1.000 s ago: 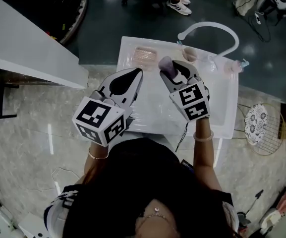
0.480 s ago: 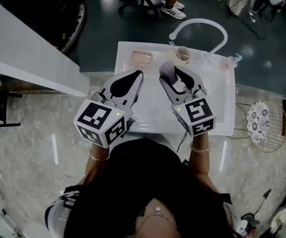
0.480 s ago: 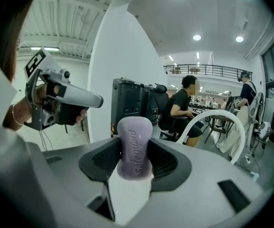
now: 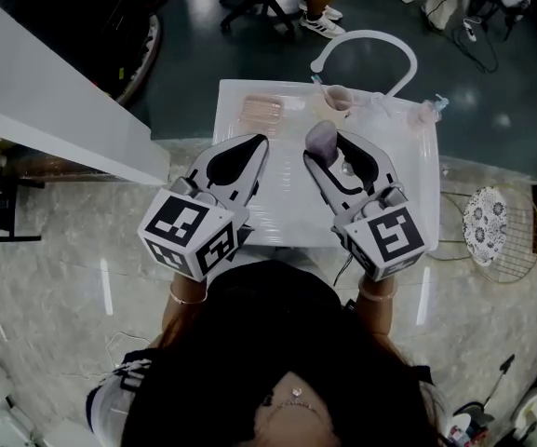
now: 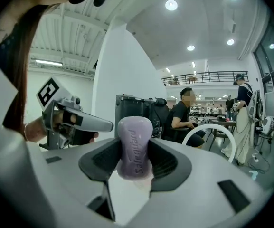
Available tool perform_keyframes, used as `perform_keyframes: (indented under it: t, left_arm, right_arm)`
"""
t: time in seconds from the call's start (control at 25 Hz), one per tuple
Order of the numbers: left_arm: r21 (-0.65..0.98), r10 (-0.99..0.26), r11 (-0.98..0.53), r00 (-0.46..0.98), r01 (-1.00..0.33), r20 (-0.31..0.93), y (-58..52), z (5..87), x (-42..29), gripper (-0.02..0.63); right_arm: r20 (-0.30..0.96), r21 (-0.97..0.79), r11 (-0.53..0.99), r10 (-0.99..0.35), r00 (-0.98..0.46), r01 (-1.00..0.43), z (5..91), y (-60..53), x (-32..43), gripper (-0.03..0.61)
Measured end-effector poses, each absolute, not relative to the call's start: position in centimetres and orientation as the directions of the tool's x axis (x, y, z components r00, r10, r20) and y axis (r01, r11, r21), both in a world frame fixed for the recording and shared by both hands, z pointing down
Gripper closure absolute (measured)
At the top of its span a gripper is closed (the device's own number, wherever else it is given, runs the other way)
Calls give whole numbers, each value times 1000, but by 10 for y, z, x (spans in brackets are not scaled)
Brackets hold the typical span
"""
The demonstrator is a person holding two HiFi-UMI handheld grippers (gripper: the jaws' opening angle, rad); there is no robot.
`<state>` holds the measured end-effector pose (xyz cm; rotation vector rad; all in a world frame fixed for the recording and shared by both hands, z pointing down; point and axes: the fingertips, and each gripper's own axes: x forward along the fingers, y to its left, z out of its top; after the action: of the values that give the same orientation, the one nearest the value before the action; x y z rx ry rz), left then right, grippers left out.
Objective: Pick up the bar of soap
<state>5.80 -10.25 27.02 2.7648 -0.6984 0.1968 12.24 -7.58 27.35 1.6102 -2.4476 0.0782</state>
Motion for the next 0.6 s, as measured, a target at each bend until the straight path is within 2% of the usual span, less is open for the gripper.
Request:
perform_keyframes:
  t: [0.6]
  left_arm:
    - [233,-420,-859,888,-455,186,-94,262,59,614]
  right_arm:
    - [94,-9,420,-903,-419,-907,243,-33,117,393]
